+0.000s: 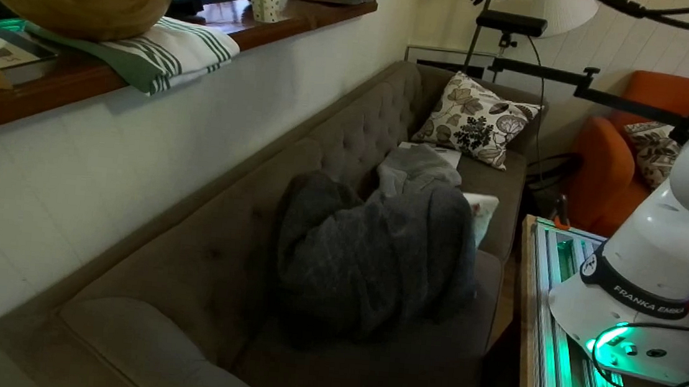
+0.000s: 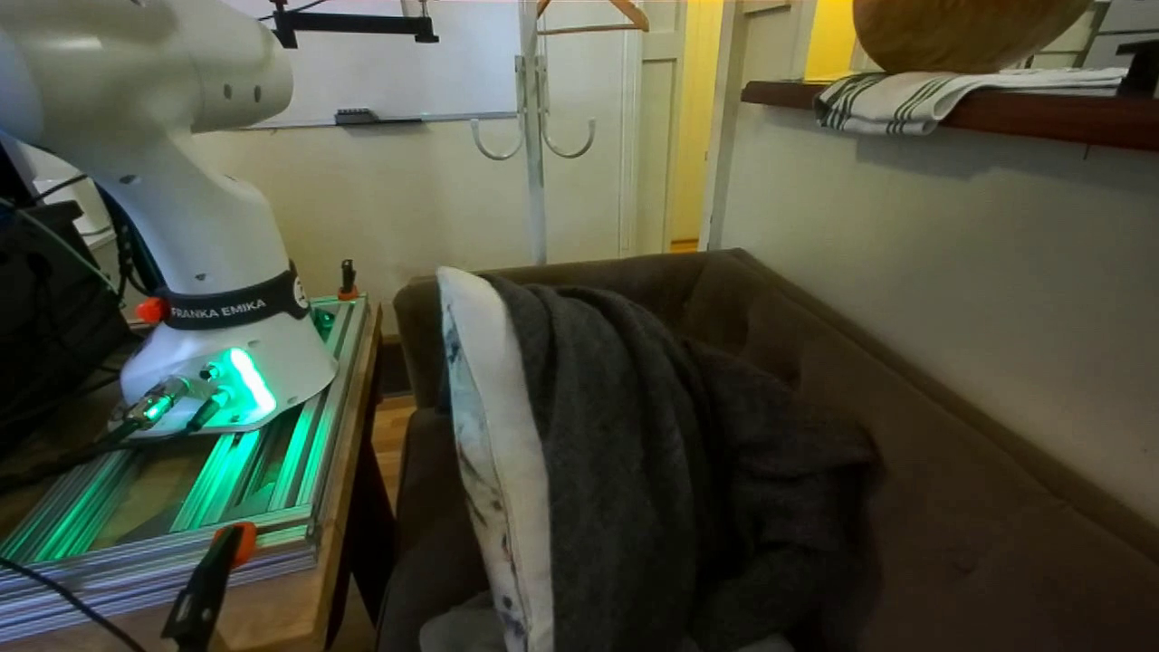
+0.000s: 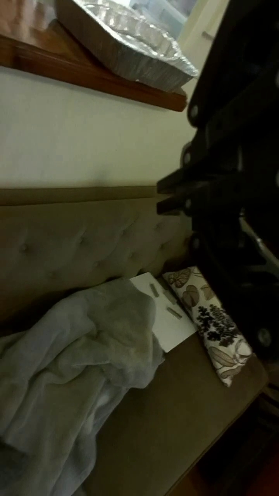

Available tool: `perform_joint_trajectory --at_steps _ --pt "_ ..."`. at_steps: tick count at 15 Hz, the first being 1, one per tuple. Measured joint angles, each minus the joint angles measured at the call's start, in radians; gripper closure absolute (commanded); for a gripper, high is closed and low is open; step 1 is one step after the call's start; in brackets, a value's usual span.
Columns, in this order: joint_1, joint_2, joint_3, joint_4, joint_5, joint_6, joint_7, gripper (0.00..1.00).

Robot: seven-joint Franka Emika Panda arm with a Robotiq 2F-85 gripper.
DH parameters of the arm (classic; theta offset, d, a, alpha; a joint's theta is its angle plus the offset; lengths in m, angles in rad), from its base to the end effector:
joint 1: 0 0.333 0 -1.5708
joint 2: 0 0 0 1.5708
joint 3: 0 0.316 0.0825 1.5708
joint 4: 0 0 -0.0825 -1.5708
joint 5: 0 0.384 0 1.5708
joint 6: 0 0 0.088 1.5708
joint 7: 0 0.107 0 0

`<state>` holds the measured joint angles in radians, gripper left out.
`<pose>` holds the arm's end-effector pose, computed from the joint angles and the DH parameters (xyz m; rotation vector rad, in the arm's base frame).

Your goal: Shift the pillow to the right

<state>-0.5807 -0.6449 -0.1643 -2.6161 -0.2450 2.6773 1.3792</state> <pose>0.2940 -0.2702 0.5334 -1.5836 2.3321 -1.0186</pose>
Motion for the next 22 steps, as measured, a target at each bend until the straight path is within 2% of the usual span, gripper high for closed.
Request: perform_joint_trajectory --at_steps 6,9,10,14,17,20,22 --pt "0.241 0.027 -0.055 -0.011 0.37 -0.017 -0.122 0.24" --pt "0.342 0.055 -0.1 -0.02 0.53 -0.071 -0.202 0.04" --pt "0.368 0.065 -0.114 -0.02 0.573 -0.101 -0.232 0.01" --pt "0.411 0.095 -0.138 -0.023 0.679 -0.279 -0.359 0.0" --pt "0.405 0.13 -0.127 -0.03 0.679 -0.424 -0.415 0.0" --pt "0.369 0.169 -0.075 -0.046 0.635 -0.462 -0.42 0.0" --pt "0.362 0.177 -0.066 -0.049 0.631 -0.462 -0.42 0.0"
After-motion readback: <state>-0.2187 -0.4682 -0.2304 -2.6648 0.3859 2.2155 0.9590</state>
